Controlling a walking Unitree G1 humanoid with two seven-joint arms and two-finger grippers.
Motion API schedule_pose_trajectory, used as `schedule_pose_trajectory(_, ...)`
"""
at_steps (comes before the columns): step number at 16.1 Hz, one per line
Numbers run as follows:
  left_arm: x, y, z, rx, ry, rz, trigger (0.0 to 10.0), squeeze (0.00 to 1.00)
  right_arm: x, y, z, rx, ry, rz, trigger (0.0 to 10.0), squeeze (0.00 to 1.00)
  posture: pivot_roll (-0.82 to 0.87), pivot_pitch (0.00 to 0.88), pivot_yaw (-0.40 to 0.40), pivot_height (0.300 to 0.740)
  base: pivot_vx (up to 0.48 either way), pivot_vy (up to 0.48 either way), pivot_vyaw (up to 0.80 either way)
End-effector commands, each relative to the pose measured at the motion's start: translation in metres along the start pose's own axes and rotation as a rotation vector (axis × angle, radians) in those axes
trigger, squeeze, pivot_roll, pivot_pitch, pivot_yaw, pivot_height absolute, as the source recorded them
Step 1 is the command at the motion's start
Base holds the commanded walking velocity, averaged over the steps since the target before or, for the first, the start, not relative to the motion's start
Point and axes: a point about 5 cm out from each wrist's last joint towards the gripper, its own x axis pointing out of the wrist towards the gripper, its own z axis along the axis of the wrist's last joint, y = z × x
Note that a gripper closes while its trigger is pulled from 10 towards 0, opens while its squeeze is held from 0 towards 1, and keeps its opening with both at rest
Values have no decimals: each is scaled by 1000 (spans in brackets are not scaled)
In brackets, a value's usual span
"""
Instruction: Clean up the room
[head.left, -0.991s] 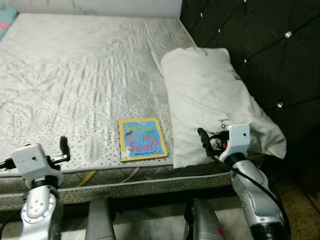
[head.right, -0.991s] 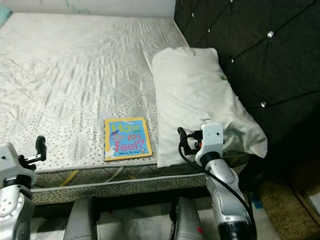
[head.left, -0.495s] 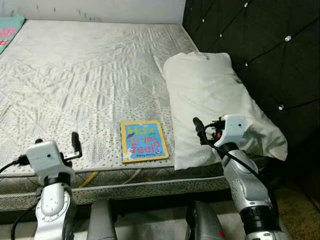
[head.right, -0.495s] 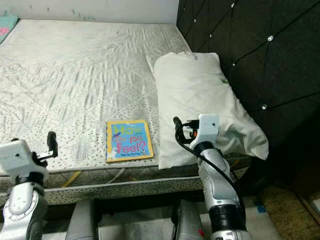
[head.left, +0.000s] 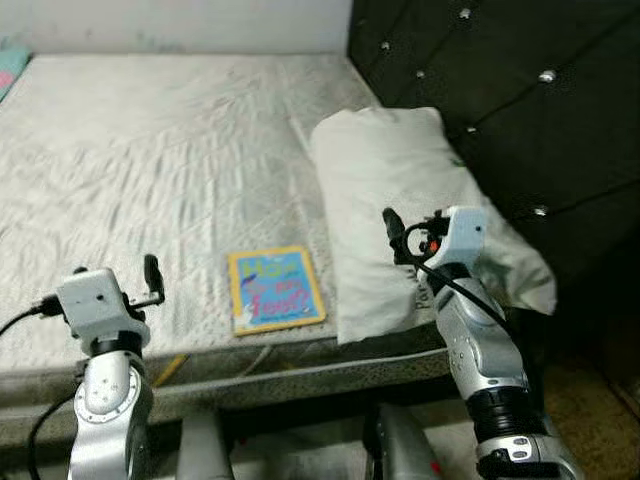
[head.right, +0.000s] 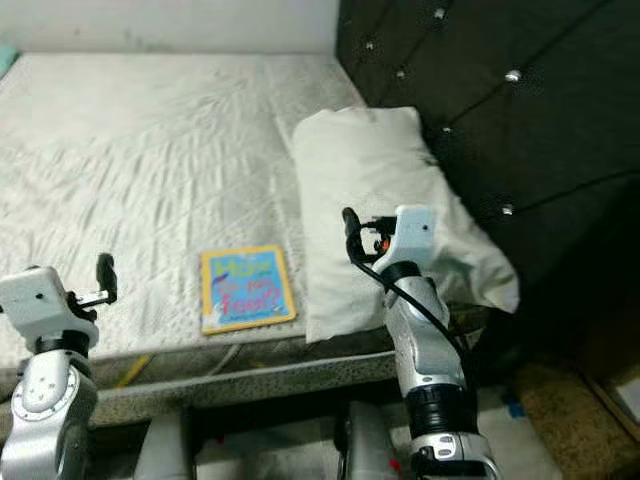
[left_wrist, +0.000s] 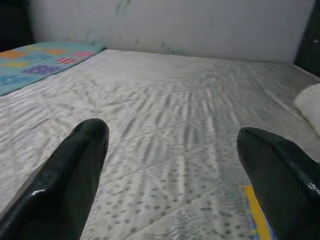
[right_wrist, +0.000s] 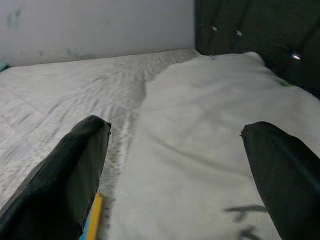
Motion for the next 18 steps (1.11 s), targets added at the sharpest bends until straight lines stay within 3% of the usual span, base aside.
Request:
schedule_pose_trajectory(1, 5, -6, 4, -9, -23, -21, 10000, 0, 6, -2, 10, 3, -38, -9, 10000, 0, 19, 0, -36, 634, 0, 0, -438)
schedule_pose_trajectory(5, 5, -14, 4, -20, -25, -40, 10000, 0, 6, -1, 8, 1, -48, -6, 10000, 0, 9, 0, -36, 672, 0, 0, -438)
schedule_pose_trajectory(12, 0, -19, 8, -15, -38, -54, 10000, 0, -11, -7, -7, -17, -11, -5, 10000, 0, 11, 0, -40, 740, 0, 0, -438)
schedule_pose_trajectory(18, 6, -30, 12, -19, -35, -99, 10000, 0, -12, -5, -8, -24, -8, 4, 10000, 0, 3, 0, -26, 740, 0, 0, -145)
